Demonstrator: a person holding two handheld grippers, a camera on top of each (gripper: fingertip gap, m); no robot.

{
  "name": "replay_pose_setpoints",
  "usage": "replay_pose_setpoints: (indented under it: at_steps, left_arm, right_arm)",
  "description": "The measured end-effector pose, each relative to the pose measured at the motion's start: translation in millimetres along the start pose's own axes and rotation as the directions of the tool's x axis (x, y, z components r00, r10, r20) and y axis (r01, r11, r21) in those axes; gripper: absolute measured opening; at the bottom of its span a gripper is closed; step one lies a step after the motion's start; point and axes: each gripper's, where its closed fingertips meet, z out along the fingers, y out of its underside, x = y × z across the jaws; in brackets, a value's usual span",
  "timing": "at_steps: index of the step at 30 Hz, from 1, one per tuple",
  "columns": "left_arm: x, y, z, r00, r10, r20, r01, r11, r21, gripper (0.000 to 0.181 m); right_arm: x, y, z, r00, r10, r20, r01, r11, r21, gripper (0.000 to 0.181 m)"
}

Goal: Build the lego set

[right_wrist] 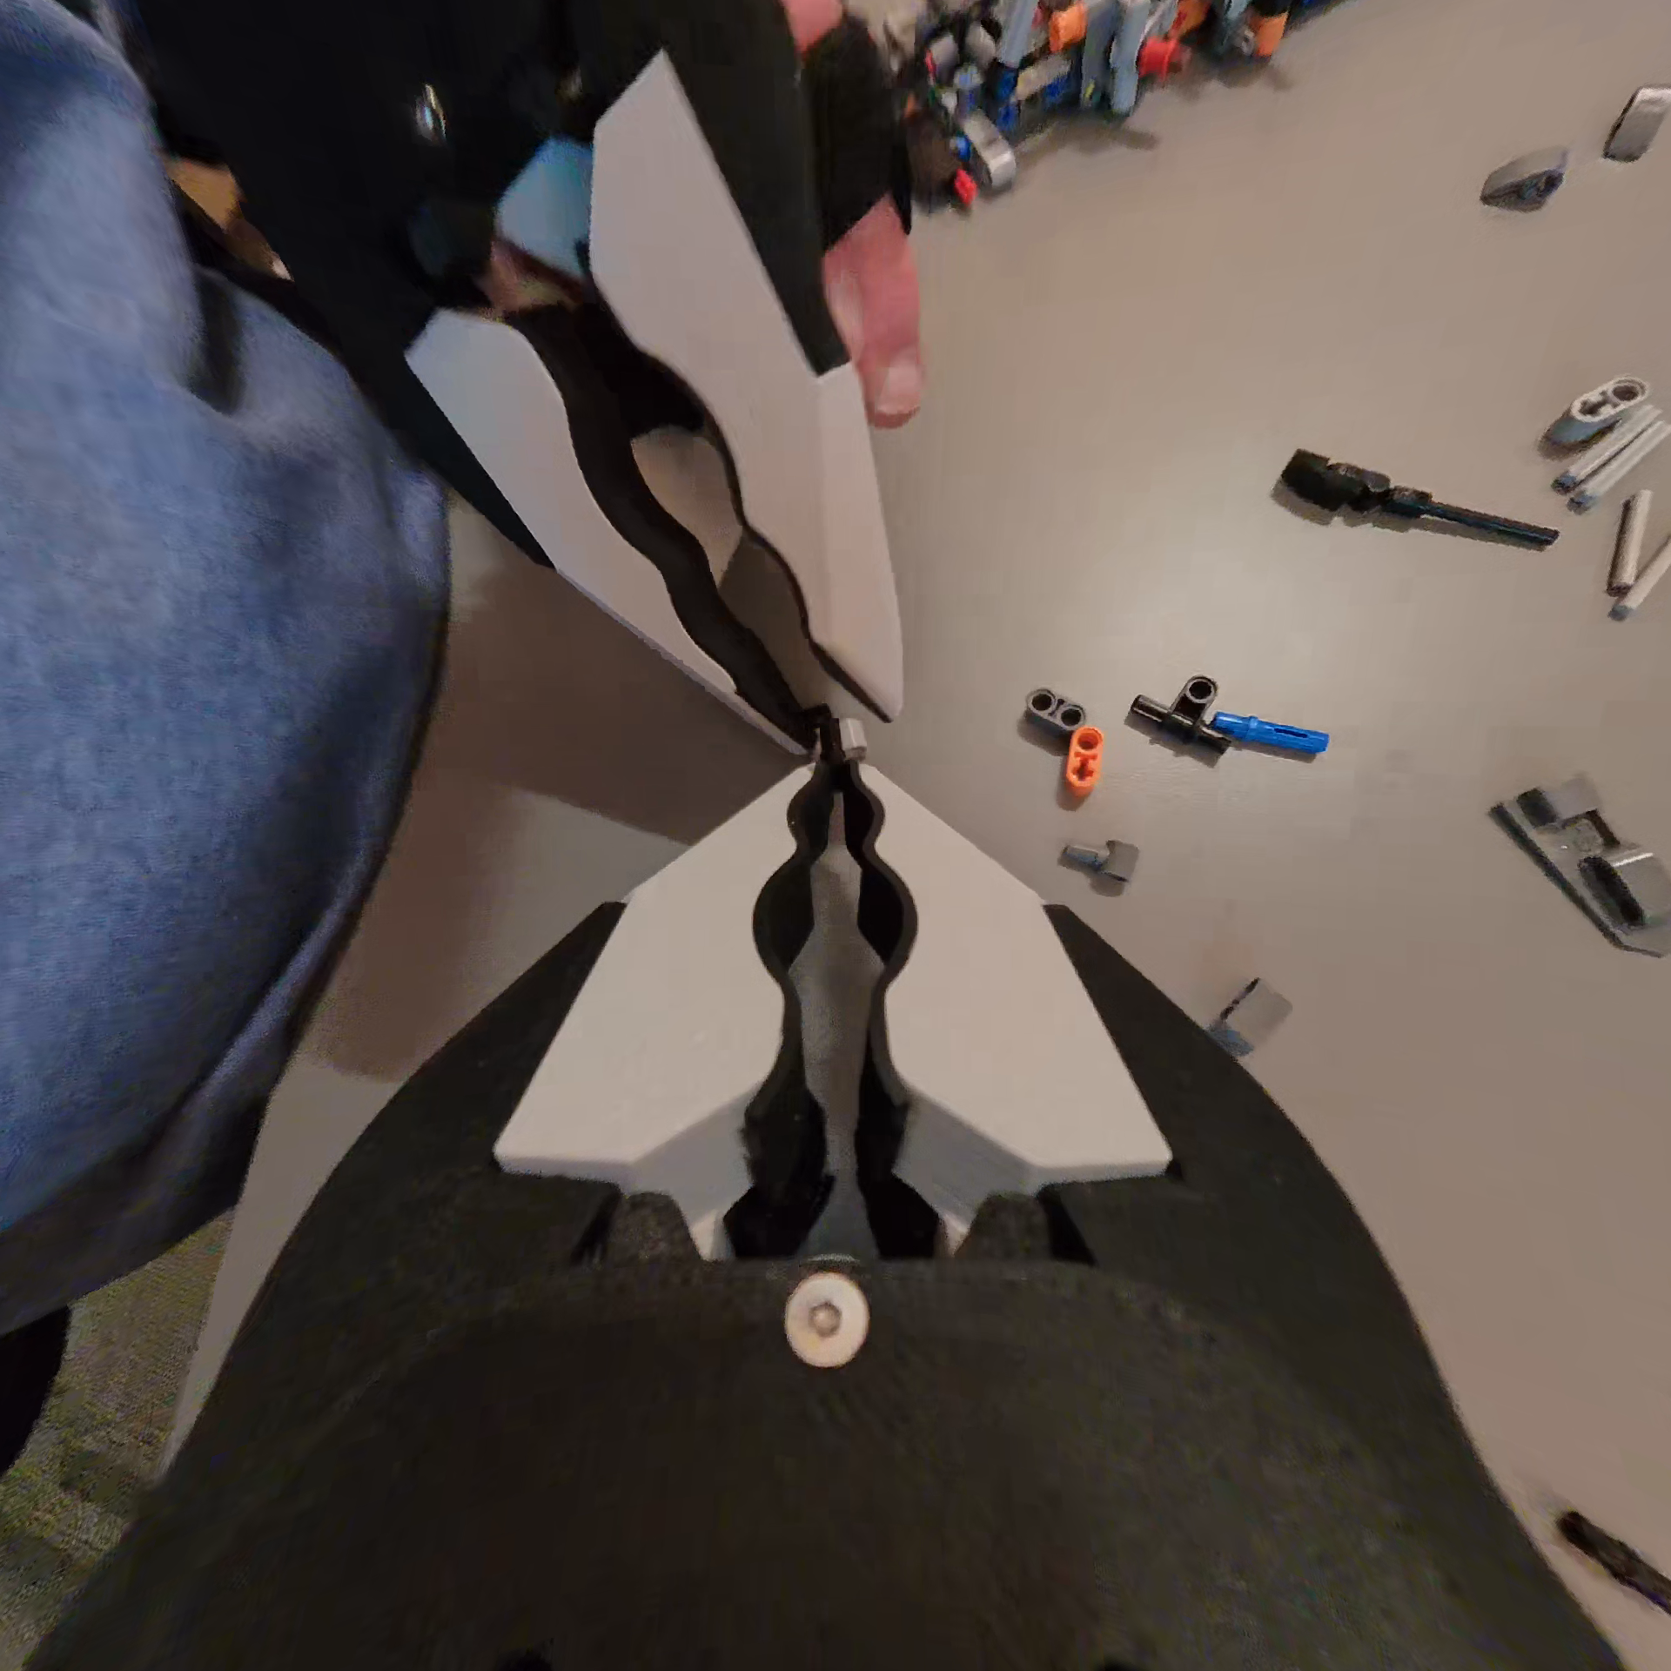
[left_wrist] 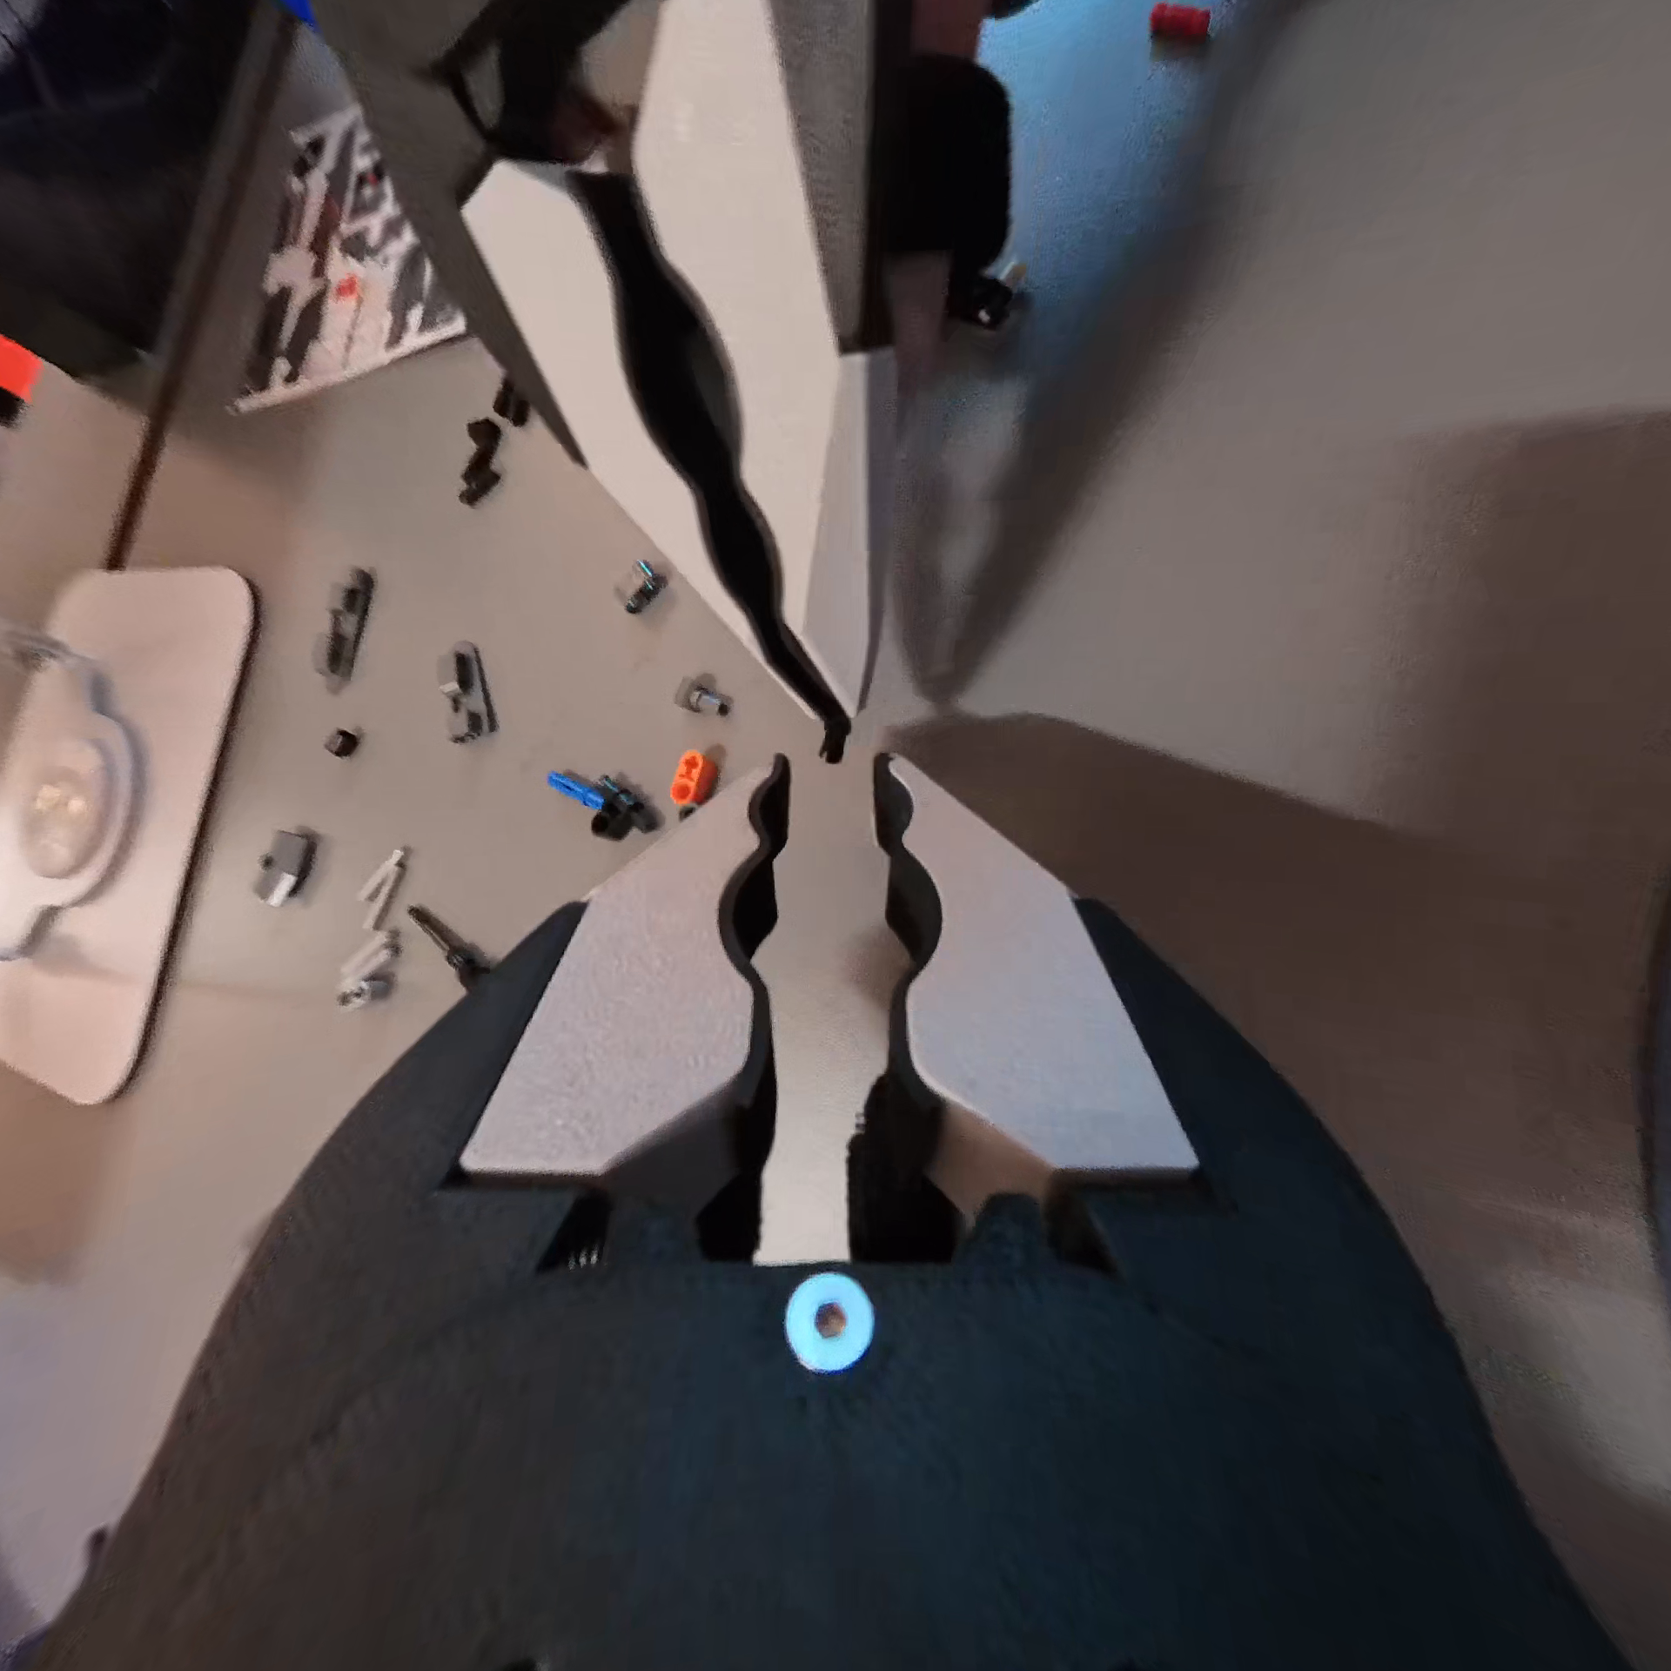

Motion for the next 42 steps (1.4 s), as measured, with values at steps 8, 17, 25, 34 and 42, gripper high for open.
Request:
replay_pose_setpoints:
  at_steps: [8,17,25,34,42]
  left_arm:
    - [-7,-13,-6,0.986,0.115,0.118,-0.119,0.993,0.025,0.003]
    - [-14,-31,-17,0.962,0.153,0.226,-0.173,0.982,0.071,0.006]
    - [-13,-31,-16,0.956,0.18,0.232,-0.195,0.98,0.044,0.004]
    - [-32,-55,-41,0.964,-0.265,0.003,0.247,0.902,0.353,0.003]
    - [-23,-79,-58,0.771,-0.393,-0.5,0.611,0.677,0.41,0.002]
  right_arm:
    - [-5,-10,-11,0.997,0.053,0.052,-0.057,0.995,0.077,0.0]
    - [-6,-18,-22,0.994,0.095,0.057,-0.101,0.987,0.124,0.0]
    - [-8,-20,-25,0.989,0.115,0.087,-0.127,0.981,0.147,0.0]
    - [-8,-45,-55,1.0,-0.012,-0.025,0.02,0.936,0.352,0.016]
    - [-26,-62,-70,0.897,-0.33,-0.295,0.421,0.841,0.339,0.011]
